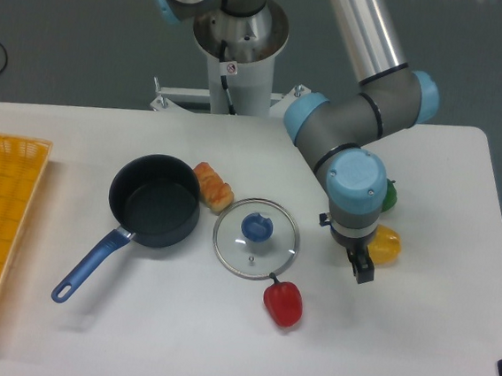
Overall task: Pick up the yellow pepper
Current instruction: 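Lower the open gripper around the yellow pepper and close it, then lift the grasped yellow pepper up off the table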
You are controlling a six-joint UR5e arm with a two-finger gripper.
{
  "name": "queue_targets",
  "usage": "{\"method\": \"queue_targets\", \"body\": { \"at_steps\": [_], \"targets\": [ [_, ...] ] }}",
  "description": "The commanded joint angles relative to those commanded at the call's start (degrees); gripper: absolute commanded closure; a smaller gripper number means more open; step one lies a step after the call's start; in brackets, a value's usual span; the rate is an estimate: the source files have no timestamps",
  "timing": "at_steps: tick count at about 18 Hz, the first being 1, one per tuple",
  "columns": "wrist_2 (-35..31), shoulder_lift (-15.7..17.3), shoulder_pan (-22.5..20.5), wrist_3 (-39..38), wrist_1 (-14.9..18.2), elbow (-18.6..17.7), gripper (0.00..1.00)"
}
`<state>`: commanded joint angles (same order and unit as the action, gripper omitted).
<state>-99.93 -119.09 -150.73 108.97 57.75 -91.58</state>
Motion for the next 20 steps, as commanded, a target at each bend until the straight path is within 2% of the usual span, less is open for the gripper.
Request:
{"method": "queue_targets", "body": {
  "at_steps": [2,7,20],
  "targets": [
    [0.09,-0.09,-1.67,2.64,-1.23,-1.32,0.00],
    [0.35,-0.09,-3.17,5.63,-1.24,-1.68,0.00],
    [0.35,-2.02,-3.96,5.64,-1.77,-2.20,0.02]
  ]
}}
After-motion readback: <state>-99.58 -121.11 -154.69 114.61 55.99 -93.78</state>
